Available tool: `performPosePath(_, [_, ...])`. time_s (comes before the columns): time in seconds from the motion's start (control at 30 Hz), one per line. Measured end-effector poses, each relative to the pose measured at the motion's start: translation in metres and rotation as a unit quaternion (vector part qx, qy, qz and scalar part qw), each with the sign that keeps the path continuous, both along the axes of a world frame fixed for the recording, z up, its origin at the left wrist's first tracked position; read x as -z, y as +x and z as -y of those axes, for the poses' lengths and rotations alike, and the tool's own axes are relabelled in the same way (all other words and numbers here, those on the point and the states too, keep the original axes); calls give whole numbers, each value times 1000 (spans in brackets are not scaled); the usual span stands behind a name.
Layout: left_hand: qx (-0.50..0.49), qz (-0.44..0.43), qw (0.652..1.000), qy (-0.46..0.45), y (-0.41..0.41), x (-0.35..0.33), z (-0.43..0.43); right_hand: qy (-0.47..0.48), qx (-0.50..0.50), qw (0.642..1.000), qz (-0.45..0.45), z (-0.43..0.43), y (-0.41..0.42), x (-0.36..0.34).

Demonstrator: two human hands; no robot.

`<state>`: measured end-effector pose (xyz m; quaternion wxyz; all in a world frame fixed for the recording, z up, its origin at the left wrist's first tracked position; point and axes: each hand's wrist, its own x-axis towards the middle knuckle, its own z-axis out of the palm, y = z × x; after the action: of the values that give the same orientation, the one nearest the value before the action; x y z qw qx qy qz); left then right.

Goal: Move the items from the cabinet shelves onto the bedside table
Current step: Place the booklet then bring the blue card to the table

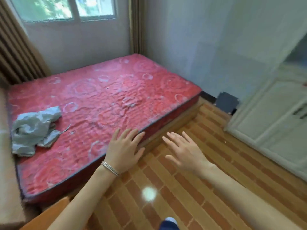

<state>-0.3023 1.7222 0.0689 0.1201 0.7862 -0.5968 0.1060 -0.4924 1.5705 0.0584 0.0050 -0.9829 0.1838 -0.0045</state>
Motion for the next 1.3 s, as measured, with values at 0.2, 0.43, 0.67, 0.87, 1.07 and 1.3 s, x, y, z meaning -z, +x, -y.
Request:
performPosePath(0.2, [201, 4, 978, -64, -115, -53, 134, -39, 205, 977, 50, 54, -166, -63])
performPosePath(0.43, [341, 29, 938, -60, -284, -85, 253, -76, 352, 930, 74, 100, -338, -111])
performPosePath(0.67, [356, 17, 929, -100, -408, -114, 342, -106, 374, 916, 98, 170, -463, -142])
performPosePath(0.87, [335, 37, 936, -106, -462, -122, 410, -160, 350, 917, 106, 246, -516, -156])
performPosePath(1.07, [332, 61, 939, -61, -481, -94, 486, -176, 350, 914, 111, 329, -530, -126])
performPosePath(1.3, [354, 93, 929, -54, -474, -87, 627, -166, 361, 915, 67, 459, -532, -104])
